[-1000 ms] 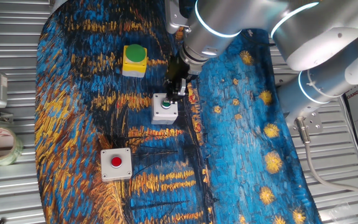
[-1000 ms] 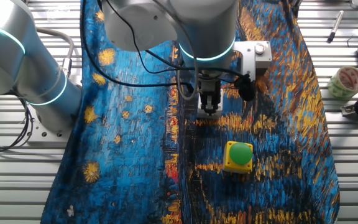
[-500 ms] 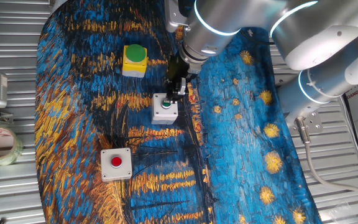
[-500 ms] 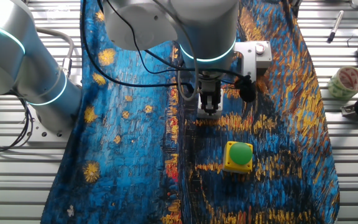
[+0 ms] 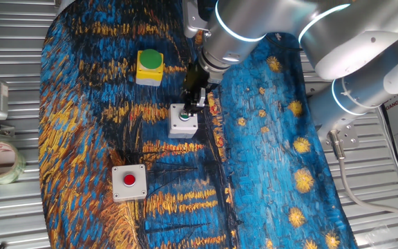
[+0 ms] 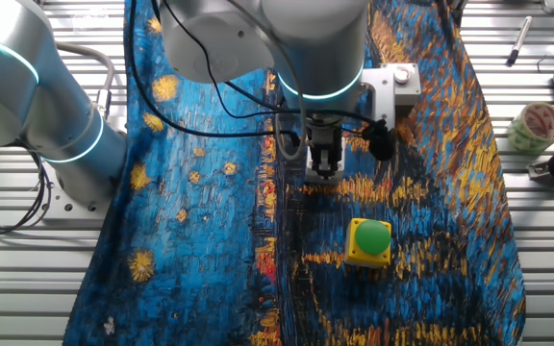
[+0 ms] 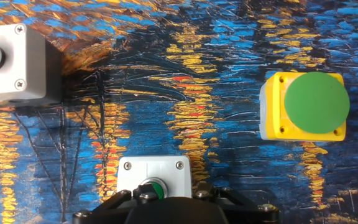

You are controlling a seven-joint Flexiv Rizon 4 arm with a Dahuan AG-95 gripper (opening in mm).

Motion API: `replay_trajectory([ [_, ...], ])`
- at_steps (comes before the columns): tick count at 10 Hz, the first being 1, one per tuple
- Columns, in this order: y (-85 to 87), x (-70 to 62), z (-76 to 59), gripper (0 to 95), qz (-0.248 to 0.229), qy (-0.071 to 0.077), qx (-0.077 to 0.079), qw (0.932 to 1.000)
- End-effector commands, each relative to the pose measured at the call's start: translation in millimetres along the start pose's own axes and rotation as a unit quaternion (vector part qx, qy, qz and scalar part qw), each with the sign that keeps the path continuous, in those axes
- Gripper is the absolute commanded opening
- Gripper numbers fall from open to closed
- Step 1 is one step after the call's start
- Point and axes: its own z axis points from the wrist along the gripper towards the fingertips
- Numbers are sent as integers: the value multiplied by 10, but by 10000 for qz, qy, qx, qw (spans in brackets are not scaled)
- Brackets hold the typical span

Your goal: Press three buttons from left to right in sequence

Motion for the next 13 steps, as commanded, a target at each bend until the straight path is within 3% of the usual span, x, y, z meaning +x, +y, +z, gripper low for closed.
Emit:
replay_trajectory([
  [1, 1, 6, -10, 380, -1, 8, -8, 10000],
  [13, -3, 7, 87, 380, -7, -42, -61, 10000],
])
